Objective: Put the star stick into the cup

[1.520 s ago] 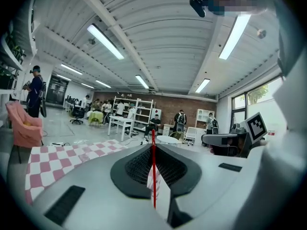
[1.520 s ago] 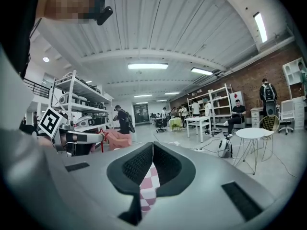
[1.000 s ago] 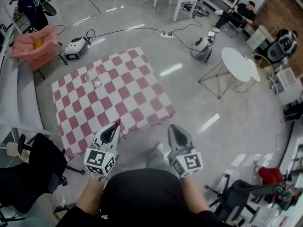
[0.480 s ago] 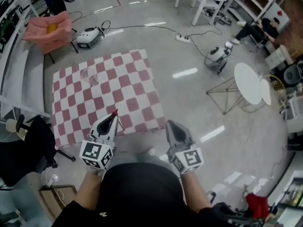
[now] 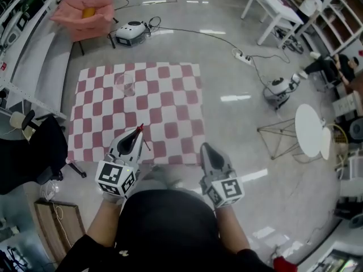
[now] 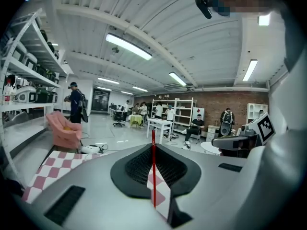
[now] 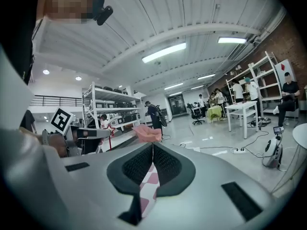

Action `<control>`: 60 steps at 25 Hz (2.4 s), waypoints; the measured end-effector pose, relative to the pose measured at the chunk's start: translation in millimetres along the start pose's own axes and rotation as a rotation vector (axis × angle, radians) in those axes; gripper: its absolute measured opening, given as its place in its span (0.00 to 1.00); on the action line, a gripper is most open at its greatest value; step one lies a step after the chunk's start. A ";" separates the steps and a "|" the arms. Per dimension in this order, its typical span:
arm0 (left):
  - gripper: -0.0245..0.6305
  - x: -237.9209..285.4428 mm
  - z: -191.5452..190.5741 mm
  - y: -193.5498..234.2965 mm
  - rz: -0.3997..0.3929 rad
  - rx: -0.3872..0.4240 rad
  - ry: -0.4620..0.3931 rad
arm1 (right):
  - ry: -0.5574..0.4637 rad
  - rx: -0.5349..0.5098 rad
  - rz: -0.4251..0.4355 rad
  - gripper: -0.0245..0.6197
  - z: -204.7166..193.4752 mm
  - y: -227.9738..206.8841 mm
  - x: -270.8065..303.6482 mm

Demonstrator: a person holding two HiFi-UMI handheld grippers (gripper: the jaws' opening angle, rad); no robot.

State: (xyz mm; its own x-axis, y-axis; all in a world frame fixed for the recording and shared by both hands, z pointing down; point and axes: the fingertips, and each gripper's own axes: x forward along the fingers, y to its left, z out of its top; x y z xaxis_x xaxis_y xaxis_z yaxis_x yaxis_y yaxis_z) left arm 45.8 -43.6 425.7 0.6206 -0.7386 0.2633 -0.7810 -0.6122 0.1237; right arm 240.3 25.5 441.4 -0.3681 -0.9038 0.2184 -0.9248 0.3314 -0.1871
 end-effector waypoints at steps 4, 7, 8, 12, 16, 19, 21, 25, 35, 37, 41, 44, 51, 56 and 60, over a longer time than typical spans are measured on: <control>0.12 7.9 9.2 40.4 0.048 -0.015 -0.027 | 0.019 -0.018 0.054 0.06 4.9 11.3 40.2; 0.12 14.4 18.1 73.0 0.082 -0.024 -0.053 | 0.010 -0.029 0.087 0.06 13.9 18.1 72.4; 0.12 17.0 21.7 83.3 0.092 -0.024 -0.062 | 0.009 -0.033 0.094 0.06 16.2 19.6 83.1; 0.12 29.8 37.7 125.1 0.127 -0.027 -0.096 | 0.028 -0.021 0.113 0.06 21.2 28.3 122.9; 0.12 47.4 57.6 165.8 0.154 -0.036 -0.125 | 0.046 -0.011 0.135 0.06 23.9 39.7 157.0; 0.12 59.9 72.1 190.2 0.172 -0.026 -0.145 | 0.057 -0.010 0.147 0.06 25.6 47.6 177.5; 0.12 68.2 79.9 204.1 0.179 -0.021 -0.155 | 0.068 -0.006 0.155 0.06 25.9 52.6 189.2; 0.12 84.7 88.7 229.3 0.193 -0.012 -0.161 | 0.090 0.004 0.158 0.06 24.9 56.2 208.2; 0.12 126.4 71.1 285.3 0.211 -0.057 -0.136 | 0.140 0.040 0.113 0.06 16.6 45.6 242.4; 0.12 134.2 62.9 292.0 0.206 -0.060 -0.129 | 0.158 0.043 0.104 0.06 10.3 44.4 245.6; 0.12 148.1 44.6 302.1 0.200 -0.073 -0.114 | 0.194 0.043 0.082 0.06 -1.5 40.8 247.4; 0.12 157.9 28.9 308.4 0.195 -0.093 -0.101 | 0.224 0.039 0.069 0.06 -9.9 38.2 250.5; 0.12 170.7 -6.1 312.7 0.185 -0.118 -0.062 | 0.264 0.030 0.055 0.06 -19.9 36.1 260.0; 0.12 176.5 -28.0 316.3 0.193 -0.125 -0.022 | 0.272 0.023 0.047 0.06 -21.6 36.4 262.5; 0.13 179.1 -39.9 323.6 0.209 -0.136 0.000 | 0.277 0.022 0.036 0.06 -23.8 35.9 262.6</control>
State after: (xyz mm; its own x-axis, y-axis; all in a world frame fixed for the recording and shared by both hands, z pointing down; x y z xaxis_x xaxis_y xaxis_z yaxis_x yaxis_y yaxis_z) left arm -98.6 -362.8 551.1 0.4443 -0.8453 0.2968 -0.8948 -0.4022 0.1938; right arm 108.2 -193.5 514.8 -0.4162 -0.7822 0.4637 -0.9092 0.3534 -0.2199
